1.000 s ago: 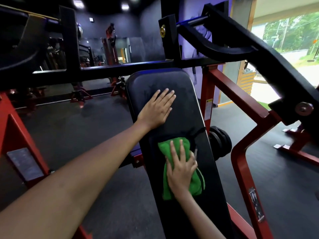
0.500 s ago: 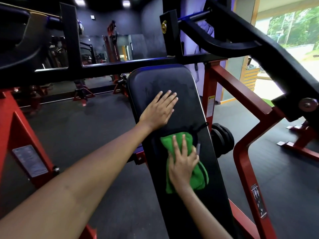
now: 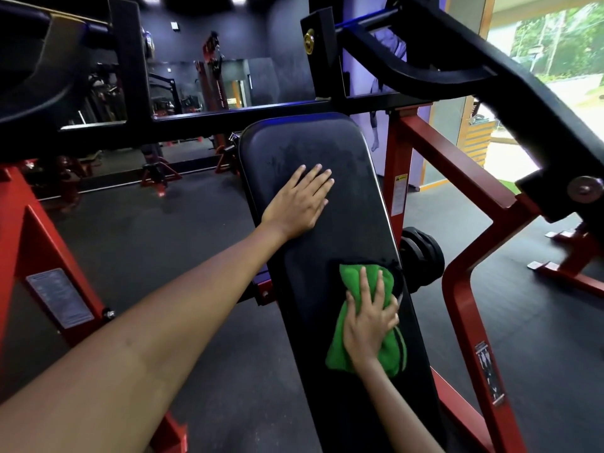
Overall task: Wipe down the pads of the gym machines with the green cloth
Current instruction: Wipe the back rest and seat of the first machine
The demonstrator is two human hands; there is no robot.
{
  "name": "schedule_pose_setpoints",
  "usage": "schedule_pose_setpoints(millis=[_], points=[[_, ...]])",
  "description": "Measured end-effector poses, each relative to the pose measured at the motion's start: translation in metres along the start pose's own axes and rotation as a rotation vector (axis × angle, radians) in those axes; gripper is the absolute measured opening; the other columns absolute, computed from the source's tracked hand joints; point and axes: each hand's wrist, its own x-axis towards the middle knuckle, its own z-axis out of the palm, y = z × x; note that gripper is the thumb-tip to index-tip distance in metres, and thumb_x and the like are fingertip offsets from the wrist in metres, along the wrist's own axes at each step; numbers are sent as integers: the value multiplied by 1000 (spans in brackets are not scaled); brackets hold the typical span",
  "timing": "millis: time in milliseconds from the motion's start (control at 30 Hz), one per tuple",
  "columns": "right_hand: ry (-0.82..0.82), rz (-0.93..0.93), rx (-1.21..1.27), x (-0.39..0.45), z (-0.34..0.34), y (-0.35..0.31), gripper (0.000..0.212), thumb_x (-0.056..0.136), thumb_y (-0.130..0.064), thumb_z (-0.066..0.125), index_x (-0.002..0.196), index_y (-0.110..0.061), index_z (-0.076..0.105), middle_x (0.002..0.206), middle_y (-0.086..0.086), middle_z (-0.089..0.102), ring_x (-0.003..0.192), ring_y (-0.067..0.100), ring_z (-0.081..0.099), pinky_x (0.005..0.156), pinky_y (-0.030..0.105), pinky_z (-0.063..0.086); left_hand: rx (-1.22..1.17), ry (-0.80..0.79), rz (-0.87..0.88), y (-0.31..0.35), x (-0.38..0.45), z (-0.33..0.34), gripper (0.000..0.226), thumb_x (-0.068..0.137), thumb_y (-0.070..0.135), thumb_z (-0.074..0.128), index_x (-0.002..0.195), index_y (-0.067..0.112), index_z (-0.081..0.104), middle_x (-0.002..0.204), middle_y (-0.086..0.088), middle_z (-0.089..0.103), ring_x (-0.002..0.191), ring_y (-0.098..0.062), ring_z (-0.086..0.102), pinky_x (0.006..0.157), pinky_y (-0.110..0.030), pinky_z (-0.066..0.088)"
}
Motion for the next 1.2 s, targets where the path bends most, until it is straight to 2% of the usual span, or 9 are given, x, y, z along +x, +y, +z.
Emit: schedule_pose_setpoints(millis=[167, 333, 400, 567, 700, 867, 933, 1100, 1200], points=[[-37, -256, -84, -36, 11, -34, 58, 84, -36, 41, 142, -34, 35, 150, 3, 32, 116, 36, 35, 88, 61, 40, -8, 0, 8, 0, -1, 0, 49, 96, 29, 29, 131, 7, 55, 138, -9, 53, 130, -26, 47, 110, -42, 32], [-74, -909, -282, -40, -1, 39, 82, 75, -35, 49, 149, -42, 15, 160, -5, 11, 117, 33, 40, 93, 50, 34, -25, -15, 30, 2, -3, -3, 49, 97, 29, 28, 133, 6, 53, 142, -10, 49, 134, -26, 43, 111, -42, 30], [-88, -845, -291, -24, -9, 57, 81, 76, -32, 46, 149, -44, 14, 159, -8, 10, 116, 33, 40, 93, 48, 33, -14, -9, 33, 3, -3, -3, 49, 97, 29, 28, 133, 7, 53, 143, -10, 48, 134, -26, 43, 112, -41, 28], [-50, -196, -53, 13, -8, -7, 53, 87, -37, 40, 140, -35, 37, 147, 3, 41, 112, 37, 36, 82, 60, 43, 23, -21, 35, 3, -3, -5, 49, 96, 29, 28, 132, 8, 55, 142, -9, 49, 133, -25, 45, 111, -40, 23], [-32, -413, -131, -6, 2, -42, 61, 80, -32, 42, 141, -35, 36, 149, 1, 35, 113, 35, 37, 89, 60, 39, 16, -7, 37, 3, -3, -4, 49, 96, 28, 29, 131, 8, 56, 141, -9, 50, 132, -25, 46, 111, -40, 26], [-27, -811, -229, -55, 8, 28, 76, 77, -31, 49, 147, -43, 23, 149, -5, 33, 115, 32, 41, 93, 49, 32, 35, 2, 55, 5, -3, -5, 49, 95, 28, 28, 130, 8, 57, 141, -9, 51, 132, -24, 46, 110, -41, 34], [-58, -612, -215, -53, 2, 54, 77, 74, -28, 45, 146, -45, 23, 148, -5, 34, 115, 33, 40, 93, 49, 31, 27, 8, 58, 8, -5, -5, 50, 95, 30, 29, 130, 8, 57, 140, -9, 51, 131, -25, 46, 109, -42, 34], [-7, 330, 97, 28, -16, 50, 49, 98, -31, 48, 144, -39, 32, 155, -4, 28, 130, 43, 29, 102, 59, 26, 43, -20, 59, 14, -7, -7, 53, 96, 34, 27, 132, 8, 55, 142, -9, 49, 133, -24, 45, 111, -42, 31], [-5, 272, 39, 44, -17, 20, 51, 98, -36, 46, 146, -38, 30, 157, -4, 24, 134, 40, 25, 104, 59, 25, 39, -10, 112, 22, -9, -5, 53, 96, 34, 27, 133, 8, 54, 143, -9, 48, 133, -25, 44, 112, -41, 26]])
